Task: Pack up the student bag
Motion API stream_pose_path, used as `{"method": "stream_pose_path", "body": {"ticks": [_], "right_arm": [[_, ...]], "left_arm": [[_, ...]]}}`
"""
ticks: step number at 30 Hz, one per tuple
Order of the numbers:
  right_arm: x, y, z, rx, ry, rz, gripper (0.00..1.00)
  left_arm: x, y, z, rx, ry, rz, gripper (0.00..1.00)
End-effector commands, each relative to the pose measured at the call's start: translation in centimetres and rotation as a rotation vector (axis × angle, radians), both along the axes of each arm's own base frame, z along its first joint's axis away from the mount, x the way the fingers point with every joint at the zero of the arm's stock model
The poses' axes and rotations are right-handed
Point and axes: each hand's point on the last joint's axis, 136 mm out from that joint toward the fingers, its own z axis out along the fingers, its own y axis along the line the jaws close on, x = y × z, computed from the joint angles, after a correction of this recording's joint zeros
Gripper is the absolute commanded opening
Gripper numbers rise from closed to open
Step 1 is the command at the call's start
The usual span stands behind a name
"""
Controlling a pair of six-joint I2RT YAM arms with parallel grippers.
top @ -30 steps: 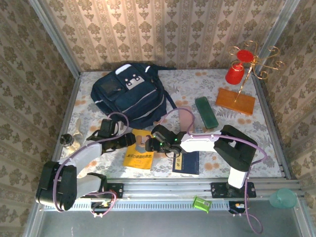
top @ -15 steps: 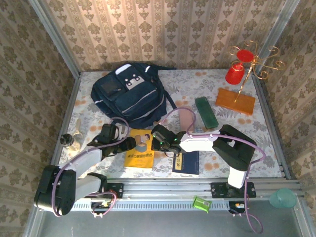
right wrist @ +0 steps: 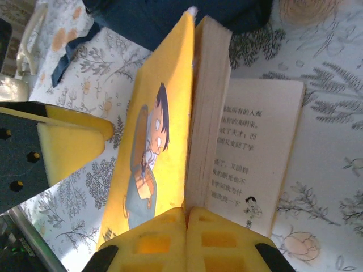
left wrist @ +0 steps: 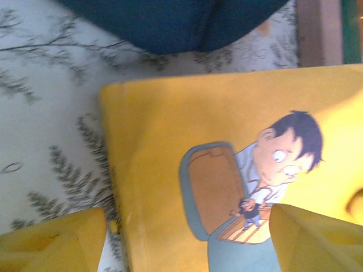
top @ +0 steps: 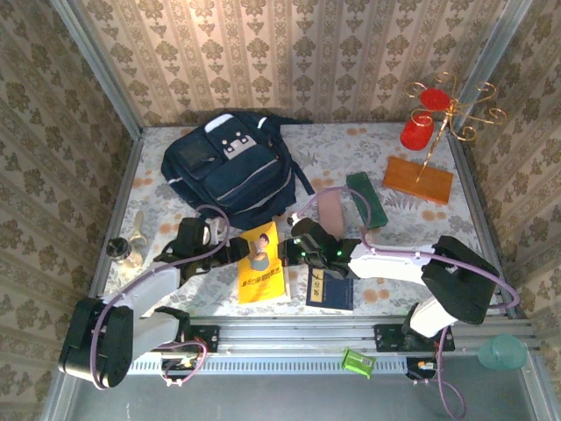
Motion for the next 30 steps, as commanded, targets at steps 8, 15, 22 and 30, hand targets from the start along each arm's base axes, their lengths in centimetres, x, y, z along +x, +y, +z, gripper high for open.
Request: {"method": "stream_pose_path", "body": {"ticks": [8,15,22,30], "right_arm": [[2.7,-0.1,2.3,0.081,-0.067,0.005,0.0],[2.1,0.4,-2.0,-0.049,0.027,0.08,0.09],[2.2,-0.6,-4.6,-0.173,0.028,0.137,0.34],[1.3,-0.1,-6.0,-0.18,0.097,0.195,0.48]], "left_arm": [[0.8,-1.9,1.3,-0.101,-0.004,-0.052,0.8],[0.1,-1.0,-0.8,0.0,0.031,-0.03,0.77],[-0.1,-0.6,-1.9,0.037,0.05,-0.023,0.76],[-0.3,-0.1,-2.4,0.07,0.052,-0.018,0.76]]}}
